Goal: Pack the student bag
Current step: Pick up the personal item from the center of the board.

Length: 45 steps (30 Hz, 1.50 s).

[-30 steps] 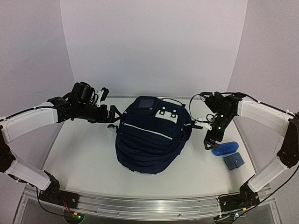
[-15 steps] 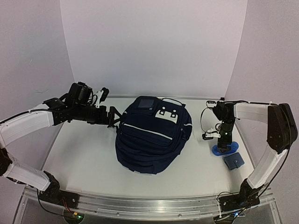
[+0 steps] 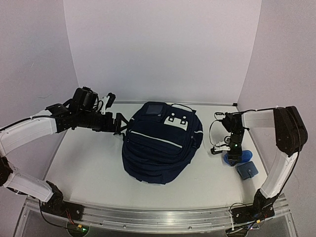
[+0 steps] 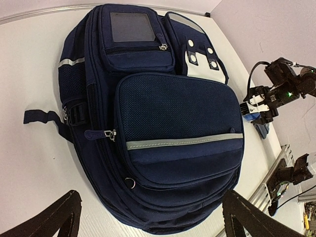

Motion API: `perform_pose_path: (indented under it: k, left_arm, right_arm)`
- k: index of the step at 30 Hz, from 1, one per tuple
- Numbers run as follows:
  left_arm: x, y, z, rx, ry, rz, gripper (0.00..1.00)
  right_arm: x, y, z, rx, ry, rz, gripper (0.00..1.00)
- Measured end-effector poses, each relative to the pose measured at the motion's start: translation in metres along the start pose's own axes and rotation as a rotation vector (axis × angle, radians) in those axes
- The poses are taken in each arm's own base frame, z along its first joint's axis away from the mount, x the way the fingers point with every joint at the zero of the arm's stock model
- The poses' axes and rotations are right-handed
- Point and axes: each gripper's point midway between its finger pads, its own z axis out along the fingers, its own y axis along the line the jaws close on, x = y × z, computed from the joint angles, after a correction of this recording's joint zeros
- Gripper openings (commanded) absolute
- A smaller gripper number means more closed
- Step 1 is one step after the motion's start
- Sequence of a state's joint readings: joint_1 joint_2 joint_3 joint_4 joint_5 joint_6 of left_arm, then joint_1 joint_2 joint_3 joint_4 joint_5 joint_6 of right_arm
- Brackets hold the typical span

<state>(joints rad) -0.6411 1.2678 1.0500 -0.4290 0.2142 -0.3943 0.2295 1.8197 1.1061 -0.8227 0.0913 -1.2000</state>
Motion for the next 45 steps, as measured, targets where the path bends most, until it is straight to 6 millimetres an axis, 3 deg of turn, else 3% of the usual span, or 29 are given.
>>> perform_pose_path:
  k: [2, 6, 9, 13, 18, 23, 28, 32, 37, 41, 45]
  left_arm:
    - [0.0, 0.0, 0.0, -0.001, -0.001, -0.001, 1.0]
    - [-0.001, 0.001, -0.001, -0.009, -0.008, -0.006, 1.0]
    - [-0.005, 0.002, -0.005, -0.019, -0.025, -0.006, 1.0]
    - [-0.012, 0.002, -0.014, -0.031, -0.063, -0.014, 1.0]
    - [-0.021, -0.007, -0.024, -0.011, -0.111, -0.012, 1.0]
    - [-0.029, -0.045, -0.016, 0.052, -0.121, 0.038, 1.0]
    - [-0.051, -0.1, 0.022, 0.136, -0.12, 0.084, 0.98]
    - [-0.058, -0.136, 0.069, 0.174, -0.094, 0.109, 0.97]
    - [-0.057, -0.164, 0.119, 0.199, -0.054, 0.103, 0.93]
    - [-0.059, -0.175, 0.138, 0.217, -0.044, 0.092, 0.89]
    - [-0.061, -0.184, 0.149, 0.249, -0.039, 0.082, 0.88]
  right_arm:
    - [-0.002, 0.001, 0.001, -0.007, -0.007, 0.002, 0.63]
    - [-0.008, -0.004, -0.003, -0.015, -0.036, 0.022, 0.56]
    - [-0.02, -0.018, -0.02, -0.004, -0.095, 0.077, 0.54]
    - [-0.044, -0.061, -0.074, 0.079, -0.245, 0.223, 0.54]
    - [-0.078, -0.104, -0.165, 0.132, -0.54, 0.466, 0.55]
    - [-0.102, -0.109, -0.237, 0.039, -0.818, 0.711, 0.54]
    - [-0.12, -0.106, -0.278, -0.078, -0.992, 0.916, 0.55]
    - [-0.143, -0.097, -0.288, -0.165, -1.054, 0.996, 0.56]
    - [-0.171, -0.076, -0.278, -0.259, -1.042, 1.036, 0.57]
    - [-0.185, -0.062, -0.272, -0.311, -1.03, 1.045, 0.56]
    - [-0.188, -0.06, -0.273, -0.338, -1.044, 1.065, 0.56]
